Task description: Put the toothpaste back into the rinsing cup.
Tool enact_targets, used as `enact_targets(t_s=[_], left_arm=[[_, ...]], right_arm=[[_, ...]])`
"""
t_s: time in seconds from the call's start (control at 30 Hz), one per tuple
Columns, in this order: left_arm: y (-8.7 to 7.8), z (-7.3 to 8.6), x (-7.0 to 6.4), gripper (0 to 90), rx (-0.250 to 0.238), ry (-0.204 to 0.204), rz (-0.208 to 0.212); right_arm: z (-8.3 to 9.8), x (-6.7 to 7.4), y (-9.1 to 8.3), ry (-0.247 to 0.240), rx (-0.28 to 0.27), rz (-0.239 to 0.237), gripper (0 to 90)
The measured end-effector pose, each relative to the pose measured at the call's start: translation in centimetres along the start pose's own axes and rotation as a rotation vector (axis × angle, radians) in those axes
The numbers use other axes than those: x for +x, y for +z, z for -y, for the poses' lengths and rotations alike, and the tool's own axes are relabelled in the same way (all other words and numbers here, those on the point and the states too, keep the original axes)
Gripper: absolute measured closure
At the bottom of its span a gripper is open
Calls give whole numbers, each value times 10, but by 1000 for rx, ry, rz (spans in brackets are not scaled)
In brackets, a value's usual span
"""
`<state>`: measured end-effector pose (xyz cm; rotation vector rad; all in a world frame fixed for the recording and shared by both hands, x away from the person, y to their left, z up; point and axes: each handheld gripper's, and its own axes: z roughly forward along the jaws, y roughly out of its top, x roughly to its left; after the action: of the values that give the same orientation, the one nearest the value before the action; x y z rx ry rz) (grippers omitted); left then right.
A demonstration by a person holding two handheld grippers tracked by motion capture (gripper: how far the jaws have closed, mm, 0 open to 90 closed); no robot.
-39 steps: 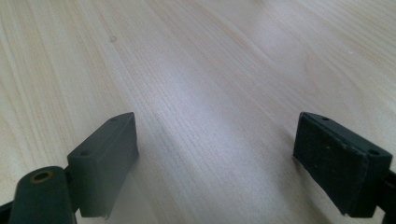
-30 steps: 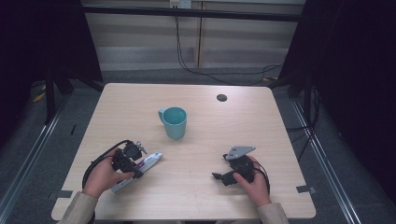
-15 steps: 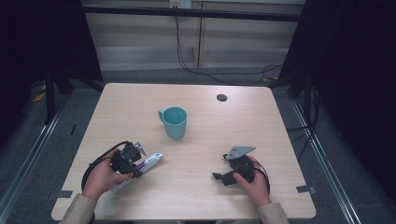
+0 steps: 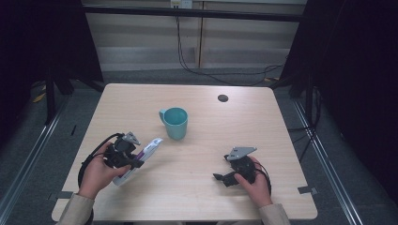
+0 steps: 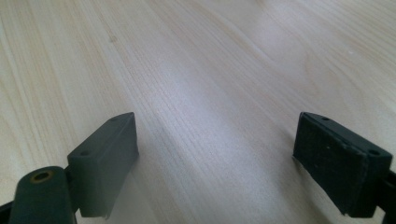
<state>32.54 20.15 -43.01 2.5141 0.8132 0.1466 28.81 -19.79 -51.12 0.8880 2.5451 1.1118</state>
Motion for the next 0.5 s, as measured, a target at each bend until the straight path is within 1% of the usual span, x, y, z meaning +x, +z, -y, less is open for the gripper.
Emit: enact_targets(t_s=[0.03,0.07,0.1,0.13,0.17,0.2,0.23,0.27,0.3,0.37,0.4,0.47,0.5], left_arm=[[0,0,0,719,0,0,0],[-1,-1,1,719,-17,-2,-5],[-3,-1,1,719,-35,-15,-1],[-6,-2,3,719,-71,-26,-6],[-6,-2,3,719,-71,-26,-6],[-8,-3,4,719,-94,-36,-5],[-8,-3,4,719,-94,-36,-5],[-10,-5,4,719,-118,-46,-13],[-10,-6,4,720,-127,-51,-14],[-11,-7,4,719,-134,-49,-21],[-12,-8,3,720,-147,-59,-21],[-14,-10,4,719,-165,-58,-27],[-15,-12,4,719,-185,-70,-29]], right_arm=[[0,0,0,0,0,0,130],[0,0,0,0,0,0,130],[0,0,0,0,0,0,130],[0,0,0,0,0,0,130],[0,0,0,0,0,0,130],[0,0,0,0,0,0,130],[0,0,0,0,0,0,130],[0,0,0,0,0,0,130],[0,0,0,0,0,0,130],[0,0,0,0,0,0,130],[0,0,0,0,0,0,130],[0,0,0,0,0,0,130],[0,0,0,0,0,0,130]])
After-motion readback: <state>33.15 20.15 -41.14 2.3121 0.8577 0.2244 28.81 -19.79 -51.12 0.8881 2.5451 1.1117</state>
